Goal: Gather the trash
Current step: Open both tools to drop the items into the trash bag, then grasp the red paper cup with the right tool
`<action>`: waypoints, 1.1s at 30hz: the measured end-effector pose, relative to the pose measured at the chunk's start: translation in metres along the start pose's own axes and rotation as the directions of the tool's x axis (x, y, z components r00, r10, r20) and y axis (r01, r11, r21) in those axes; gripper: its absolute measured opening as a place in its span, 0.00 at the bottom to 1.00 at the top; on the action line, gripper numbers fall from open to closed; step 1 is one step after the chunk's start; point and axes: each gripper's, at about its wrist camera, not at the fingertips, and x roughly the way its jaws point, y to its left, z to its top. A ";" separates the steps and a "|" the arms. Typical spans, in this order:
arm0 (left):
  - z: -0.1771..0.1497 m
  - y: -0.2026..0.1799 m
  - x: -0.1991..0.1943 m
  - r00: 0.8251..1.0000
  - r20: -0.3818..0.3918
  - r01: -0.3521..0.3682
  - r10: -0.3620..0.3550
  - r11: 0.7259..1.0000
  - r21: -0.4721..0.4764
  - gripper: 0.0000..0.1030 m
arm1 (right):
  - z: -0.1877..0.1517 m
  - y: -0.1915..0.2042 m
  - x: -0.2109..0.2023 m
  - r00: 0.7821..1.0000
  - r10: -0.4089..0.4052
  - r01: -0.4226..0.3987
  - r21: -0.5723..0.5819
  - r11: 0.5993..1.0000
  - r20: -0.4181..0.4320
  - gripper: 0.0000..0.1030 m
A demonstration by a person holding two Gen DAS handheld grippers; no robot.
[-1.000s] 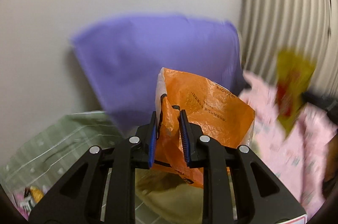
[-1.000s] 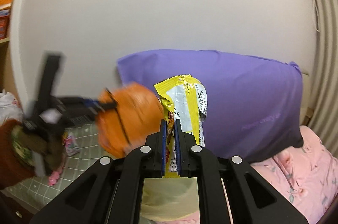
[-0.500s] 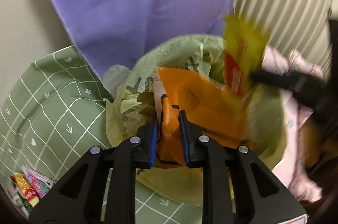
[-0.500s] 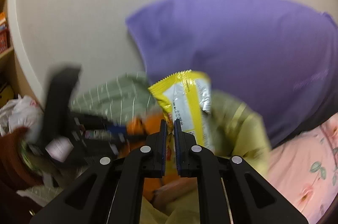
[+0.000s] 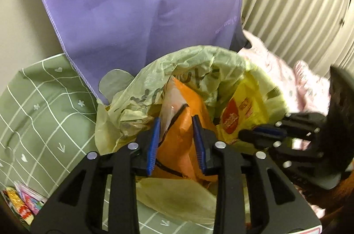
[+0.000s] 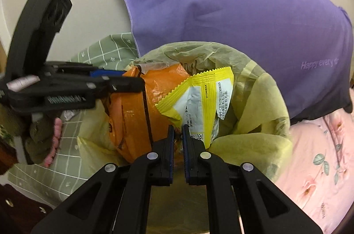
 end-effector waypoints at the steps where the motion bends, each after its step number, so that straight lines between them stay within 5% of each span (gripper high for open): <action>1: 0.004 -0.002 0.000 1.000 0.005 0.015 -0.015 1.000 -0.011 0.32 | -0.002 0.001 -0.002 1.000 -0.005 0.005 -0.009 1.000 -0.005 0.08; 3: 0.007 0.003 -0.008 0.999 0.019 0.041 -0.040 0.998 -0.040 0.46 | -0.003 0.008 0.000 1.000 -0.002 0.002 -0.022 1.000 -0.013 0.09; 5: 0.005 0.009 -0.023 0.998 0.045 0.055 -0.052 0.995 -0.078 0.47 | -0.006 0.014 -0.001 1.000 -0.010 0.010 -0.027 1.000 -0.009 0.10; 8: -0.006 0.013 -0.058 0.992 0.119 0.058 -0.043 0.990 -0.128 0.49 | -0.010 0.020 -0.013 0.999 -0.040 0.040 -0.024 0.999 0.033 0.31; 9: -0.012 0.015 -0.075 0.988 0.151 0.043 -0.021 0.989 -0.142 0.51 | -0.013 0.020 -0.019 0.998 -0.038 0.039 -0.016 0.999 0.042 0.39; 13: -0.043 0.023 -0.132 0.964 0.248 -0.059 0.099 0.985 -0.163 0.53 | -0.014 0.030 -0.040 0.993 -0.075 0.073 0.016 0.997 0.089 0.40; 16: -0.078 0.034 -0.178 0.926 0.315 -0.152 0.208 0.970 -0.192 0.55 | -0.014 0.039 -0.063 0.986 -0.087 0.084 0.029 0.996 0.142 0.43; 21: -0.141 0.066 -0.237 0.859 0.349 -0.276 0.374 0.913 -0.299 0.58 | -0.016 0.073 -0.089 0.970 -0.014 0.017 -0.009 1.000 0.241 0.60; 25: -0.195 0.098 -0.269 0.816 0.318 -0.322 0.483 0.837 -0.443 0.59 | -0.020 0.105 -0.090 0.969 0.080 -0.070 -0.053 0.996 0.233 0.61; 33: -0.274 0.121 -0.292 0.795 0.246 -0.360 0.555 0.757 -0.545 0.59 | -0.035 0.194 -0.061 0.971 0.194 -0.149 -0.282 0.948 0.138 0.62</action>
